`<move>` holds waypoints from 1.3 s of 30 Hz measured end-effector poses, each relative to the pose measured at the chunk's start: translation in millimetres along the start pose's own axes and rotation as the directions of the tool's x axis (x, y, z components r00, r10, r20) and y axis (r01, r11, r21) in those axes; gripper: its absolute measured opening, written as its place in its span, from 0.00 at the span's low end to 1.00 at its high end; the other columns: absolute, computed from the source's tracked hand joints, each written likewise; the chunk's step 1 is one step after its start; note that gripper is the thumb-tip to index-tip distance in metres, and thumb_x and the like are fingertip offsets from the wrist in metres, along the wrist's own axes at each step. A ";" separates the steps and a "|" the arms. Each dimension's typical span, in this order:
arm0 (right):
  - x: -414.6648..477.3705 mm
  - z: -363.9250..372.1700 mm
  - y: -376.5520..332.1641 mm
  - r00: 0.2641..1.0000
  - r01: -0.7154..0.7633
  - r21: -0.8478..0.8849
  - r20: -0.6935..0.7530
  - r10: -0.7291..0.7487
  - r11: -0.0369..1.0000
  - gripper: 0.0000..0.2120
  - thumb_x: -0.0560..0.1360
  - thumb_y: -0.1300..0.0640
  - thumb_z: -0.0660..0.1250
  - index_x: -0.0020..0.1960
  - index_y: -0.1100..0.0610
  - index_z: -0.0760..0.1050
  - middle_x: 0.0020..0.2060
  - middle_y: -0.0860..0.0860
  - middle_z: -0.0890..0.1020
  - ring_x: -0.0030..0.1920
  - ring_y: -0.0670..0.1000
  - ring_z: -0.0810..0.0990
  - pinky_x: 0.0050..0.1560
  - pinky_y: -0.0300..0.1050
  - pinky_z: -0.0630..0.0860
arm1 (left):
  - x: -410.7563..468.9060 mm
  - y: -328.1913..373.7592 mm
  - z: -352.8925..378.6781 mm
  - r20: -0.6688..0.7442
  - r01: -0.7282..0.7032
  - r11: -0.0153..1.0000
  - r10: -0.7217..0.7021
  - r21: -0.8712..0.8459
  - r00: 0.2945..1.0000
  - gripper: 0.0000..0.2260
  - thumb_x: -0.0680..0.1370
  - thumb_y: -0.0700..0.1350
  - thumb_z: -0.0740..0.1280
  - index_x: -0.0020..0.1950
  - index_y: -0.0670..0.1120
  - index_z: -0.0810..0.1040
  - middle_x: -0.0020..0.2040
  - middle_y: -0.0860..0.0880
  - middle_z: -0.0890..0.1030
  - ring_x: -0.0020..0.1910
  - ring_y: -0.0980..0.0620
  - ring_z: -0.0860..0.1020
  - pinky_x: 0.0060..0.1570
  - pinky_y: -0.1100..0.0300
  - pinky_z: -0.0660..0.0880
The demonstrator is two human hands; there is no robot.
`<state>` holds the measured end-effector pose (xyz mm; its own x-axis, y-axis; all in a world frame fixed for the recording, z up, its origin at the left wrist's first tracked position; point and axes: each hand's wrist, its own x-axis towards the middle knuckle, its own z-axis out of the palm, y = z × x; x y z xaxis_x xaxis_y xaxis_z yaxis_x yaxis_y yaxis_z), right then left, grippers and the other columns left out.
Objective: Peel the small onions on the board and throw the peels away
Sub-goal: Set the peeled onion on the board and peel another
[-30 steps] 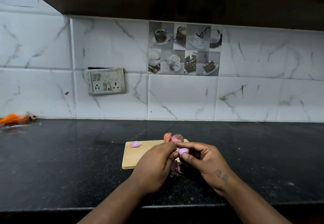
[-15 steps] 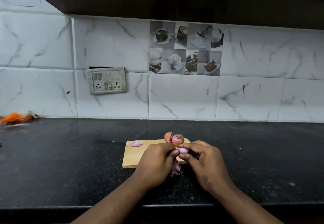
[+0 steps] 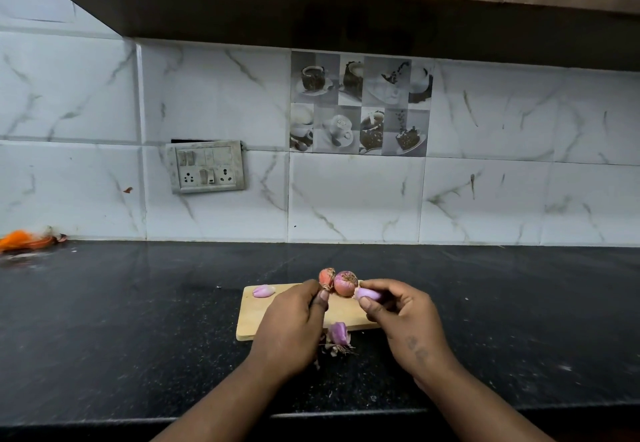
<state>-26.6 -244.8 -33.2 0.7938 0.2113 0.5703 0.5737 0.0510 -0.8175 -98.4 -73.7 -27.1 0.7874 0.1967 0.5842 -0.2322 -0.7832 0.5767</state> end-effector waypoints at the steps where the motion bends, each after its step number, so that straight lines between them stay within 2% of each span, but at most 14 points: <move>1: -0.2 -0.2 -0.3 1.000 -0.027 0.050 0.018 0.026 0.998 0.12 0.72 0.68 0.76 0.51 0.54 0.87 0.46 0.47 0.89 0.49 0.45 0.86 0.52 0.39 0.79 | 0.4 -2.0 -0.1 0.004 0.011 0.999 -0.011 0.038 1.000 0.10 0.84 0.50 0.61 0.43 0.53 0.77 0.39 0.56 0.79 0.39 0.59 0.76 0.38 0.60 0.71; 3: -1.6 -0.5 -2.2 0.998 -0.048 0.100 0.053 0.043 0.994 0.14 0.71 0.69 0.76 0.52 0.54 0.86 0.48 0.49 0.89 0.51 0.48 0.87 0.55 0.42 0.80 | -0.2 -2.2 0.3 0.028 0.025 0.996 -0.027 0.083 0.999 0.07 0.80 0.50 0.63 0.50 0.56 0.82 0.47 0.58 0.79 0.44 0.59 0.77 0.47 0.58 0.75; 5: -2.4 0.0 -3.9 0.997 -0.042 0.111 0.068 0.034 0.993 0.16 0.70 0.70 0.77 0.53 0.54 0.85 0.48 0.50 0.89 0.51 0.49 0.87 0.53 0.42 0.81 | -1.3 -1.7 0.3 0.053 0.014 0.995 -0.019 0.098 0.998 0.12 0.75 0.52 0.64 0.55 0.58 0.84 0.50 0.60 0.79 0.48 0.59 0.77 0.50 0.58 0.76; 8: -1.4 0.5 -1.9 0.997 -0.067 0.128 0.047 0.062 0.989 0.21 0.67 0.72 0.78 0.54 0.55 0.79 0.45 0.52 0.88 0.44 0.44 0.85 0.45 0.39 0.81 | -1.3 -0.9 -1.5 0.047 -0.005 0.993 0.000 0.120 0.999 0.08 0.75 0.55 0.66 0.47 0.60 0.85 0.48 0.61 0.79 0.48 0.60 0.76 0.48 0.59 0.76; 11: -0.4 -0.9 2.0 0.996 -0.072 0.105 0.054 0.067 0.992 0.19 0.64 0.73 0.80 0.49 0.56 0.81 0.44 0.54 0.88 0.44 0.49 0.85 0.44 0.42 0.81 | -1.2 -2.4 -1.3 0.037 -0.041 0.988 0.036 0.149 0.999 0.06 0.76 0.55 0.69 0.41 0.59 0.84 0.45 0.60 0.78 0.46 0.60 0.75 0.46 0.60 0.74; 13: -0.6 -1.9 2.1 0.996 -0.050 0.064 0.074 0.045 0.997 0.17 0.65 0.70 0.80 0.48 0.54 0.83 0.44 0.53 0.88 0.46 0.52 0.85 0.49 0.46 0.82 | -0.7 -4.0 -0.4 0.023 -0.051 0.988 0.048 0.145 0.999 0.04 0.76 0.54 0.69 0.45 0.59 0.84 0.45 0.60 0.78 0.46 0.60 0.75 0.46 0.61 0.73; 15: -1.2 -2.9 0.8 0.996 -0.038 0.054 0.087 0.033 0.998 0.16 0.67 0.69 0.79 0.50 0.52 0.85 0.46 0.52 0.88 0.48 0.52 0.85 0.50 0.45 0.82 | -0.9 -4.2 0.2 -0.006 -0.068 0.992 0.069 0.105 0.998 0.04 0.77 0.53 0.70 0.50 0.60 0.83 0.46 0.61 0.79 0.45 0.60 0.76 0.45 0.62 0.72; 18: -1.6 -2.1 -1.3 0.993 -0.033 0.072 0.117 0.025 0.997 0.18 0.70 0.69 0.76 0.53 0.51 0.85 0.50 0.50 0.88 0.51 0.51 0.86 0.49 0.42 0.81 | -2.3 -3.7 -0.6 -0.067 -0.126 0.992 0.126 0.014 0.990 0.09 0.79 0.52 0.70 0.58 0.62 0.80 0.48 0.63 0.80 0.47 0.60 0.77 0.44 0.65 0.72; 22: -2.4 0.3 -3.8 0.991 -0.017 0.037 0.135 0.012 0.999 0.21 0.69 0.71 0.76 0.55 0.49 0.86 0.52 0.47 0.85 0.51 0.51 0.85 0.53 0.48 0.84 | -3.1 -2.6 -2.0 -0.099 -0.158 0.980 0.146 -0.123 0.984 0.18 0.79 0.50 0.71 0.67 0.64 0.75 0.52 0.64 0.81 0.49 0.60 0.78 0.45 0.68 0.71; 26: -2.0 1.5 -2.5 0.987 -0.001 0.028 0.158 -0.003 1.000 0.21 0.67 0.71 0.78 0.53 0.50 0.87 0.51 0.49 0.84 0.52 0.50 0.85 0.54 0.42 0.82 | -1.3 -3.3 -1.1 -0.132 -0.236 0.965 0.221 -0.115 0.966 0.14 0.78 0.43 0.73 0.60 0.59 0.83 0.50 0.62 0.84 0.48 0.58 0.80 0.45 0.70 0.71; 30: -3.9 2.2 -4.4 0.983 -0.006 0.047 0.185 -0.003 0.999 0.20 0.67 0.73 0.78 0.51 0.52 0.88 0.51 0.50 0.86 0.50 0.45 0.86 0.48 0.36 0.80 | 1.3 -4.6 -0.3 -0.158 -0.220 0.973 0.207 -0.069 0.965 0.09 0.77 0.40 0.74 0.51 0.54 0.86 0.45 0.60 0.85 0.47 0.59 0.81 0.45 0.68 0.74; 34: -4.0 3.0 -4.9 0.980 -0.012 0.051 0.198 0.002 0.999 0.17 0.68 0.69 0.79 0.51 0.51 0.88 0.49 0.49 0.88 0.51 0.47 0.86 0.50 0.39 0.81 | 2.4 -6.9 0.7 -0.179 -0.198 0.979 0.186 -0.051 0.966 0.07 0.77 0.41 0.74 0.49 0.53 0.87 0.44 0.60 0.85 0.46 0.62 0.81 0.48 0.60 0.78; 36: -4.1 3.7 -5.5 0.979 -0.030 0.041 0.204 0.021 0.999 0.13 0.71 0.64 0.78 0.51 0.50 0.88 0.49 0.48 0.89 0.52 0.48 0.87 0.54 0.40 0.81 | 1.9 -6.3 0.9 -0.167 -0.210 0.977 0.201 -0.036 0.965 0.06 0.77 0.42 0.74 0.49 0.53 0.86 0.44 0.59 0.85 0.46 0.61 0.81 0.48 0.59 0.78; 39: -5.2 3.5 -8.0 0.975 -0.044 0.028 0.220 0.037 0.999 0.08 0.74 0.62 0.76 0.51 0.52 0.88 0.47 0.48 0.89 0.51 0.46 0.87 0.53 0.39 0.80 | 1.0 -5.4 1.5 -0.135 -0.228 0.974 0.228 0.012 0.964 0.05 0.78 0.43 0.72 0.50 0.54 0.85 0.44 0.59 0.84 0.45 0.61 0.80 0.47 0.59 0.78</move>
<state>-36.0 -242.9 -29.9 0.7506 0.4223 0.5081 0.5322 0.0693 -0.8438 -95.5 -70.1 -30.5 0.6293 0.0910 0.7718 -0.3986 -0.8147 0.4211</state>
